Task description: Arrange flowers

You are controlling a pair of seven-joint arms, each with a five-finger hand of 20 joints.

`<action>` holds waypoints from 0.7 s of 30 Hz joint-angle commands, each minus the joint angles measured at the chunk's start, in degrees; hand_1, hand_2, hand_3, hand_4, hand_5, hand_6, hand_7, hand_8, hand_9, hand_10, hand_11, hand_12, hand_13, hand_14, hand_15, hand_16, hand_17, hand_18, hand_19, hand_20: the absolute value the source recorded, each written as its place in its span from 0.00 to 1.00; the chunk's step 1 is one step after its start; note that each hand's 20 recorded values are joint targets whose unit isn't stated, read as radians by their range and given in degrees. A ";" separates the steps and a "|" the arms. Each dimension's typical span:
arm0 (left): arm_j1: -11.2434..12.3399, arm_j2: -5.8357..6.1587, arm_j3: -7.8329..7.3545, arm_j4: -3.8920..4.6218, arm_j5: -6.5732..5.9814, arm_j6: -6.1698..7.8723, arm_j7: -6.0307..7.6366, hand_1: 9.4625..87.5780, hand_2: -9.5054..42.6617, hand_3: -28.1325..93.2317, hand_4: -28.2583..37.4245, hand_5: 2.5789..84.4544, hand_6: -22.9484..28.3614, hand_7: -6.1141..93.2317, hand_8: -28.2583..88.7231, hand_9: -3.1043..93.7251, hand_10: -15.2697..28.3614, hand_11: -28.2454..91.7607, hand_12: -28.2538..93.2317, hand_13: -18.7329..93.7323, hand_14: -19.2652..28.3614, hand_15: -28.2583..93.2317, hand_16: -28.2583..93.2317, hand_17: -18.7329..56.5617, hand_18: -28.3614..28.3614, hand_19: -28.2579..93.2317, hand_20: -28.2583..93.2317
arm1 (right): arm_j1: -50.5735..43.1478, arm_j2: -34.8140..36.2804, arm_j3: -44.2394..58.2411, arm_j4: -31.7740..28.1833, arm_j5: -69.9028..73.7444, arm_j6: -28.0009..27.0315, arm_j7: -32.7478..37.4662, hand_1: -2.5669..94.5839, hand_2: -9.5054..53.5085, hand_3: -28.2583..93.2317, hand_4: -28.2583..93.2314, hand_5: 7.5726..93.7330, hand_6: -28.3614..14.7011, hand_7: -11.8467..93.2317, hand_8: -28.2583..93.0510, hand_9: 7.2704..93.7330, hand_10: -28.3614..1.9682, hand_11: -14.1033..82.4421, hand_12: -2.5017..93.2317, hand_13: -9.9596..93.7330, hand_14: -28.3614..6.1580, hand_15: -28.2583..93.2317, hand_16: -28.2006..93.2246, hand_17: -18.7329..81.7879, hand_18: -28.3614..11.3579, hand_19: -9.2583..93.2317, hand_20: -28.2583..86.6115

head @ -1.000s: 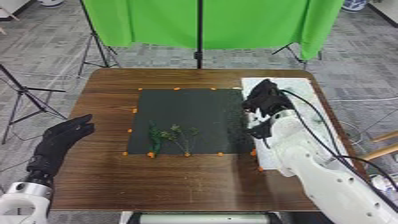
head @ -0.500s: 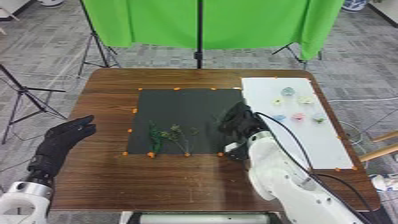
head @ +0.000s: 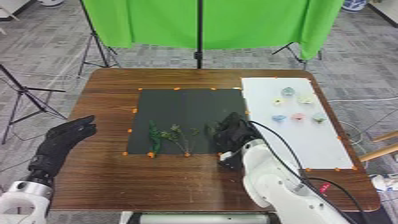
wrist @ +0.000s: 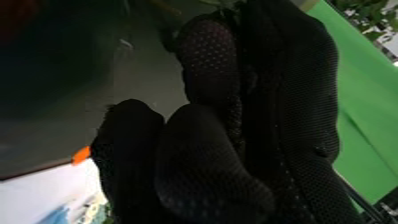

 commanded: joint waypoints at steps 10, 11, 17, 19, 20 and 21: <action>0.23 -0.53 -0.07 0.10 0.48 -1.27 -1.02 0.25 0.16 0.77 0.20 0.55 0.57 0.14 0.20 0.48 0.68 0.37 0.33 0.48 0.79 0.34 0.25 0.39 0.74 0.32 0.41 | 0.64 -0.70 -0.41 1.18 0.52 1.44 -0.90 0.87 0.00 0.00 0.68 0.81 0.55 0.50 0.39 0.95 0.53 0.65 0.30 1.00 0.85 0.79 0.42 0.93 0.48 1.00 0.71; 0.26 -0.59 -0.14 0.05 0.52 -1.43 -1.14 0.25 0.16 0.77 0.20 0.55 0.57 0.14 0.20 0.48 0.68 0.37 0.33 0.48 0.79 0.34 0.25 0.39 0.74 0.32 0.41 | 0.57 -0.65 -0.35 1.12 0.53 1.43 -0.93 0.87 0.00 0.00 0.67 0.81 0.55 0.50 0.39 0.95 0.53 0.64 0.30 1.00 0.85 0.79 0.42 0.93 0.48 1.00 0.71; 0.25 -0.67 -0.17 -0.01 0.63 -1.48 -1.18 0.25 0.16 0.77 0.20 0.54 0.57 0.14 0.20 0.48 0.68 0.37 0.33 0.48 0.79 0.34 0.25 0.39 0.74 0.32 0.41 | 0.56 -0.65 -0.22 1.07 0.57 1.20 -1.41 0.85 0.00 0.00 0.67 0.81 0.54 0.50 0.39 0.95 0.53 0.64 0.30 1.00 0.84 0.79 0.42 0.93 0.48 1.00 0.70; 0.49 -0.76 -0.33 -0.14 0.58 -1.54 -1.05 0.25 0.16 0.77 0.20 0.54 0.57 0.14 0.20 0.48 0.68 0.37 0.33 0.48 0.79 0.34 0.25 0.39 0.74 0.32 0.41 | 0.60 -0.65 -0.18 1.07 1.14 0.97 -1.45 0.85 0.00 0.00 0.67 0.81 0.54 0.50 0.39 0.95 0.53 0.64 0.30 1.00 0.84 0.79 0.42 0.93 0.48 1.00 0.70; 0.44 -0.70 -0.26 -0.13 0.60 -1.45 -1.06 0.25 0.16 0.77 0.20 0.54 0.57 0.14 0.20 0.48 0.68 0.37 0.33 0.48 0.79 0.34 0.25 0.39 0.74 0.33 0.41 | 0.49 -0.64 -0.14 1.02 0.83 0.90 -1.46 0.85 0.00 0.00 0.67 0.81 0.54 0.50 0.39 0.95 0.53 0.64 0.30 1.00 0.84 0.79 0.42 0.93 0.48 1.00 0.70; 0.42 -0.72 -0.24 -0.14 0.63 -1.42 -1.10 0.25 0.16 0.77 0.20 0.54 0.57 0.14 0.20 0.48 0.68 0.37 0.33 0.48 0.79 0.34 0.25 0.39 0.74 0.33 0.41 | 0.42 -0.62 -0.12 1.04 0.77 0.81 -1.58 0.85 0.00 0.00 0.67 0.81 0.54 0.49 0.39 0.95 0.53 0.64 0.30 1.00 0.84 0.79 0.42 0.93 0.48 1.00 0.70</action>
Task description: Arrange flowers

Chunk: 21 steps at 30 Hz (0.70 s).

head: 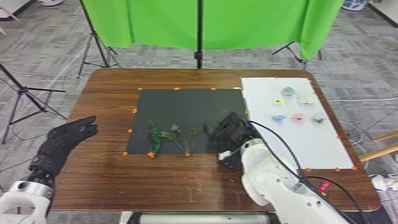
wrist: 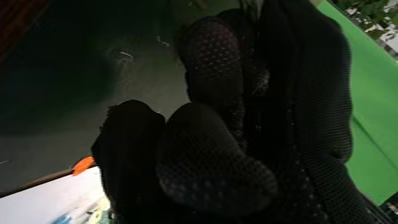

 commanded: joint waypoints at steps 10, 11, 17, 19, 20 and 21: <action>0.40 -0.73 -0.10 -0.10 0.40 -0.66 -0.57 0.25 0.16 0.76 0.20 0.54 0.57 0.14 0.20 0.48 0.68 0.37 0.33 0.48 0.79 0.34 0.25 0.39 0.74 0.32 0.40 | -0.92 0.41 2.93 -2.01 -0.87 0.35 -2.23 0.84 0.00 0.00 0.68 0.81 0.54 0.49 0.39 0.95 0.53 0.64 0.30 1.00 0.84 0.79 0.42 0.92 0.46 1.00 0.71; 0.39 -0.72 -0.08 -0.13 0.50 -0.61 -0.76 0.25 0.16 0.76 0.20 0.54 0.57 0.14 0.20 0.48 0.68 0.37 0.33 0.48 0.79 0.34 0.25 0.39 0.74 0.32 0.40 | -1.01 0.75 3.90 -2.68 -1.30 0.89 -2.52 0.84 0.00 0.00 0.68 0.81 0.54 0.49 0.39 0.95 0.53 0.64 0.30 1.00 0.83 0.79 0.42 0.92 0.46 1.00 0.71; 0.48 -0.60 -0.16 -0.11 0.38 -0.91 -0.92 0.25 0.16 0.77 0.20 0.54 0.57 0.14 0.20 0.48 0.68 0.37 0.33 0.48 0.79 0.34 0.25 0.39 0.74 0.32 0.40 | -0.83 4.67 9.61 -5.02 -10.55 4.35 -2.39 0.83 0.00 0.00 0.68 0.81 0.54 0.48 0.39 0.93 0.53 0.63 0.31 1.00 0.81 0.76 0.44 0.90 0.43 1.00 0.73; 0.70 -0.64 -0.31 -0.21 0.36 -0.90 -0.96 0.25 0.16 0.76 0.20 0.54 0.57 0.14 0.20 0.48 0.68 0.37 0.33 0.48 0.79 0.34 0.25 0.39 0.74 0.32 0.40 | -0.97 5.89 11.87 -5.20 -14.20 0.93 -0.77 0.82 0.00 0.01 0.68 0.79 0.54 0.44 0.39 0.91 0.51 0.59 0.31 1.00 0.79 0.73 0.47 0.88 0.41 1.00 0.74; 0.75 -0.64 -0.33 -0.24 0.35 -0.84 -0.92 0.25 0.16 0.76 0.20 0.54 0.57 0.14 0.20 0.48 0.68 0.37 0.33 0.48 0.79 0.34 0.25 0.39 0.74 0.32 0.40 | -0.96 6.45 12.79 -5.05 -15.53 -1.05 0.18 0.73 0.00 0.17 0.58 0.78 0.54 0.41 0.38 0.90 0.50 0.56 0.32 1.00 0.78 0.72 0.50 0.87 0.40 1.00 0.75; 0.71 -0.66 -0.36 -0.20 0.36 -0.91 -0.90 0.25 0.16 0.76 0.20 0.54 0.57 0.14 0.20 0.48 0.68 0.37 0.33 0.48 0.79 0.34 0.25 0.39 0.74 0.32 0.40 | -0.98 6.83 13.62 -4.50 -16.81 -2.89 0.91 0.61 0.00 0.45 0.38 0.77 0.54 0.38 0.38 0.89 0.48 0.53 0.32 1.00 0.77 0.70 0.52 0.86 0.39 1.00 0.75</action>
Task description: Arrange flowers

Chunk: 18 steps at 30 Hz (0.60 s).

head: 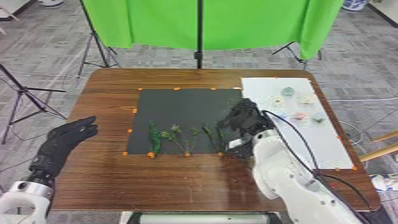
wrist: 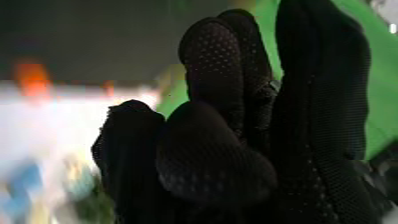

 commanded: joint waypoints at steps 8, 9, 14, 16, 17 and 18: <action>0.61 -0.30 -0.24 -0.15 0.22 -0.88 -0.81 0.25 0.16 0.77 0.20 0.54 0.57 0.14 0.20 0.48 0.68 0.37 0.33 0.48 0.79 0.34 0.25 0.38 0.74 0.32 0.40 | -0.36 7.70 8.46 3.29 -15.65 -10.62 6.71 0.43 0.00 0.75 0.17 0.71 0.60 0.29 0.18 0.84 0.41 0.43 0.31 0.96 0.71 0.70 0.53 0.81 0.33 1.00 0.75; 0.56 -0.32 -0.21 -0.09 0.22 -0.89 -0.73 0.25 0.16 0.77 0.20 0.54 0.57 0.14 0.20 0.48 0.68 0.37 0.33 0.48 0.79 0.34 0.25 0.38 0.74 0.32 0.40 | -0.37 7.83 8.29 3.65 -14.98 -10.49 6.68 0.42 0.00 0.75 0.17 0.70 0.61 0.28 0.18 0.83 0.41 0.42 0.31 0.96 0.71 0.70 0.53 0.81 0.33 1.00 0.75; -0.02 -0.23 0.21 0.17 0.26 -1.31 -0.80 0.25 0.16 0.76 0.20 0.54 0.57 0.14 0.20 0.48 0.68 0.37 0.33 0.48 0.79 0.34 0.25 0.38 0.74 0.32 0.40 | 0.49 8.06 6.42 5.78 -16.46 -10.86 7.00 0.42 0.00 0.75 0.16 0.69 0.61 0.27 0.18 0.83 0.41 0.41 0.30 0.96 0.71 0.70 0.52 0.80 0.33 1.00 0.75; -0.29 -0.17 0.34 0.26 0.24 -1.54 -0.90 0.25 0.16 0.76 0.20 0.54 0.57 0.14 0.20 0.48 0.68 0.37 0.33 0.48 0.79 0.34 0.25 0.38 0.74 0.32 0.40 | 0.90 8.24 5.65 6.54 -17.55 -11.05 7.16 0.42 0.00 0.75 0.16 0.68 0.63 0.27 0.18 0.83 0.42 0.41 0.30 0.96 0.71 0.70 0.52 0.81 0.34 1.00 0.75; -0.21 -0.13 0.27 0.21 0.29 -1.59 -0.94 0.25 0.16 0.76 0.20 0.54 0.57 0.14 0.20 0.48 0.68 0.37 0.33 0.48 0.79 0.34 0.25 0.38 0.74 0.32 0.40 | 1.01 8.28 5.36 6.96 -18.53 -11.53 7.14 0.42 0.00 0.75 0.16 0.68 0.63 0.27 0.18 0.83 0.42 0.41 0.30 0.96 0.72 0.70 0.52 0.81 0.33 1.00 0.75; -0.26 -0.10 0.27 0.27 0.28 -1.52 -0.93 0.25 0.16 0.76 0.20 0.54 0.57 0.14 0.20 0.48 0.68 0.37 0.33 0.48 0.79 0.34 0.25 0.38 0.74 0.32 0.40 | 1.32 8.35 4.99 7.41 -18.86 -11.97 7.18 0.42 0.00 0.75 0.16 0.67 0.63 0.26 0.18 0.83 0.42 0.41 0.30 0.96 0.72 0.70 0.52 0.81 0.33 1.00 0.75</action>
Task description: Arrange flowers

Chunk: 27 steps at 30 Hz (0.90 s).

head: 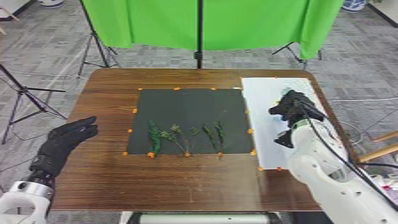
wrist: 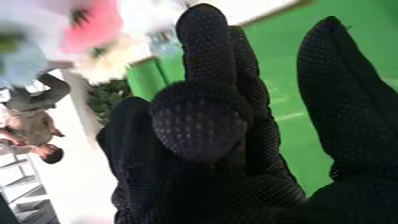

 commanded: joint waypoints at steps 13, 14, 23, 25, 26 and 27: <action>0.15 -0.94 -0.15 0.20 0.33 -1.09 -0.42 0.25 0.16 0.77 0.20 0.54 0.57 0.14 0.20 0.48 0.68 0.36 0.33 0.48 0.79 0.34 0.25 0.38 0.74 0.32 0.40 | 0.94 0.58 -3.23 3.10 -5.41 -0.68 1.02 0.44 0.00 0.76 0.16 0.64 0.66 0.25 0.17 0.85 0.47 0.42 0.30 0.98 0.75 0.69 0.52 0.82 0.35 1.00 0.74; 0.23 -0.94 -0.16 0.14 0.38 -1.11 -0.38 0.25 0.16 0.77 0.20 0.54 0.57 0.14 0.20 0.48 0.68 0.36 0.33 0.48 0.79 0.34 0.25 0.38 0.74 0.32 0.40 | 0.99 0.66 -3.31 3.05 -6.24 0.02 0.92 0.44 0.00 0.76 0.16 0.64 0.66 0.25 0.17 0.86 0.47 0.43 0.30 0.98 0.76 0.69 0.52 0.82 0.35 1.00 0.74; 0.12 -1.18 -0.01 0.15 0.40 -1.46 -0.55 0.25 0.16 0.76 0.20 0.54 0.57 0.14 0.20 0.48 0.68 0.36 0.33 0.48 0.79 0.34 0.25 0.38 0.74 0.32 0.40 | 1.15 0.73 -4.80 4.74 -5.90 0.74 0.92 0.47 0.00 0.76 0.15 0.65 0.66 0.26 0.17 0.87 0.49 0.43 0.31 0.99 0.76 0.69 0.53 0.83 0.37 1.00 0.74; 0.14 -1.17 -0.10 0.20 0.38 -1.45 -0.50 0.25 0.16 0.76 0.20 0.54 0.57 0.14 0.20 0.48 0.68 0.36 0.33 0.48 0.79 0.34 0.25 0.38 0.74 0.32 0.40 | 1.31 0.16 -5.25 5.65 -6.02 1.01 0.92 0.49 0.00 0.75 0.14 0.65 0.67 0.26 0.16 0.88 0.51 0.41 0.34 0.99 0.77 0.68 0.53 0.84 0.38 1.00 0.73; 0.13 -1.16 -0.14 0.19 0.41 -1.46 -0.54 0.25 0.16 0.76 0.20 0.54 0.57 0.14 0.20 0.48 0.68 0.36 0.33 0.48 0.79 0.34 0.25 0.38 0.74 0.32 0.40 | 1.28 -0.04 -5.44 6.12 -6.22 1.20 0.76 0.51 0.00 0.75 0.14 0.66 0.68 0.27 0.16 0.88 0.52 0.39 0.36 1.00 0.77 0.68 0.52 0.84 0.38 1.00 0.73; 0.12 -1.17 -0.17 0.21 0.39 -1.49 -0.54 0.25 0.15 0.77 0.20 0.54 0.57 0.14 0.20 0.48 0.68 0.36 0.33 0.48 0.79 0.34 0.25 0.38 0.74 0.32 0.40 | 1.21 -0.24 -5.33 6.30 -6.05 0.51 0.77 0.53 0.00 0.74 0.14 0.66 0.68 0.27 0.16 0.90 0.53 0.37 0.38 1.00 0.77 0.68 0.52 0.84 0.39 1.00 0.73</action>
